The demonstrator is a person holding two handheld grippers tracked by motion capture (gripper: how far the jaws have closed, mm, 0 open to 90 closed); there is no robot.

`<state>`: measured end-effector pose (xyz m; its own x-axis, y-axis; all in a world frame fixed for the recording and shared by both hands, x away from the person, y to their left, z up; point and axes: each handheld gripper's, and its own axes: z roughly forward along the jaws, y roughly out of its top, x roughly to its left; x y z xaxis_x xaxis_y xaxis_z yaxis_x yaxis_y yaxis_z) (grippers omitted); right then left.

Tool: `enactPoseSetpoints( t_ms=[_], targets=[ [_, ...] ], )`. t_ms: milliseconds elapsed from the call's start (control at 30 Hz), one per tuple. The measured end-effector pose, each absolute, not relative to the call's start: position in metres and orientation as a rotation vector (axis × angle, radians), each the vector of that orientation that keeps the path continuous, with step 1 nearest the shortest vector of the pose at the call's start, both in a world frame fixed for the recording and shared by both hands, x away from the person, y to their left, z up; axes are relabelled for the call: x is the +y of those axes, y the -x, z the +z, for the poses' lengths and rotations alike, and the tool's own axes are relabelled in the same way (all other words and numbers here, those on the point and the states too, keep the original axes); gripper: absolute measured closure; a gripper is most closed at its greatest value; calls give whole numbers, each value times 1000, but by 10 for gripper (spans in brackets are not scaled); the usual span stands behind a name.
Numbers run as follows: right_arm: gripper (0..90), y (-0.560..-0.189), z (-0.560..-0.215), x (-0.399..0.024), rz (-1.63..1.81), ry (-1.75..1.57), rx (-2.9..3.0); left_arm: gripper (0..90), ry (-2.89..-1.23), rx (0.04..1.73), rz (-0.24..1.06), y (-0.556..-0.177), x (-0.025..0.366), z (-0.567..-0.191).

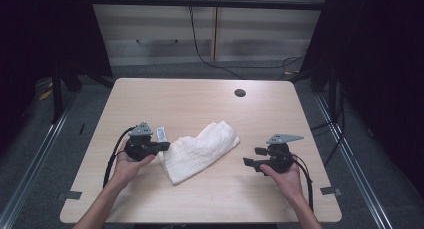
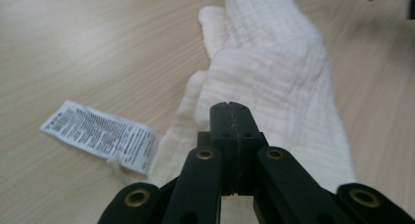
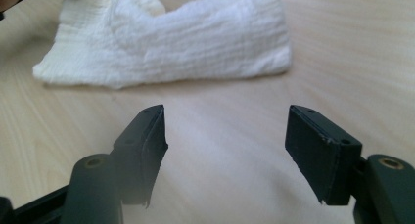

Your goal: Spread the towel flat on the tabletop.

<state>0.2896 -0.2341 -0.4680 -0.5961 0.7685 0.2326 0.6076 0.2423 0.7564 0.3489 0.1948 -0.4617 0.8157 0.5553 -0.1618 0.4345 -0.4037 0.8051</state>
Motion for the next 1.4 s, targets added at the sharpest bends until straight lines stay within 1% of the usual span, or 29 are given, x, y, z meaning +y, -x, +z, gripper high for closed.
enactPoseSetpoints(
  t_ms=[167, 333, 500, 633, 667, 700, 733, 800, 867, 933, 1067, 1100, 1200, 1400],
  targets=[
    [337, -325, -459, -220, 1274, -1262, 2323, 900, -2096, 675, 154, -337, 190, -461],
    [351, -370, -456, -198, 1269, -1244, 2353, 900, -2134, 708, 139, -340, 191, -475],
    [356, -404, -467, -179, 1256, -1240, 2373, 900, -2137, 769, 129, -348, 201, -486],
    [363, -421, -478, -173, 1251, -1280, 2362, 900, -2126, 797, 117, -350, 206, -491],
    [387, -424, -480, -172, 1257, -1295, 2366, 900, -2124, 798, 114, -350, 206, -491],
    [455, -425, -482, -172, 1260, -1295, 2380, 900, -2123, 796, 112, -350, 206, -491],
    [513, -426, -483, -171, 1249, -1283, 2387, 900, -2121, 797, 113, -350, 206, -491],
    [679, -424, -484, -170, 1247, -1268, 2400, 900, -2116, 795, 115, -350, 207, -490],
    [795, -419, -481, -171, 1244, -1254, 2390, 900, -2114, 798, 115, -350, 208, -490],
    [879, -414, -477, -174, 1279, -1250, 2388, 900, -2105, 802, 114, -350, 209, -489],
    [893, -403, -468, -178, 1262, -1222, 2405, 900, -2094, 806, 118, -350, 212, -487],
    [895, -392, -462, -183, 1263, -1206, 2419, 900, -2084, 812, 120, -350, 214, -486],
    [896, -376, -457, -190, 1237, -1192, 2434, 900, -2082, 815, 122, -350, 215, -485],
    [897, -338, -468, -205, 1193, -1206, 2488, 900, -2109, 808, 118, -348, 213, -486]
  ],
)
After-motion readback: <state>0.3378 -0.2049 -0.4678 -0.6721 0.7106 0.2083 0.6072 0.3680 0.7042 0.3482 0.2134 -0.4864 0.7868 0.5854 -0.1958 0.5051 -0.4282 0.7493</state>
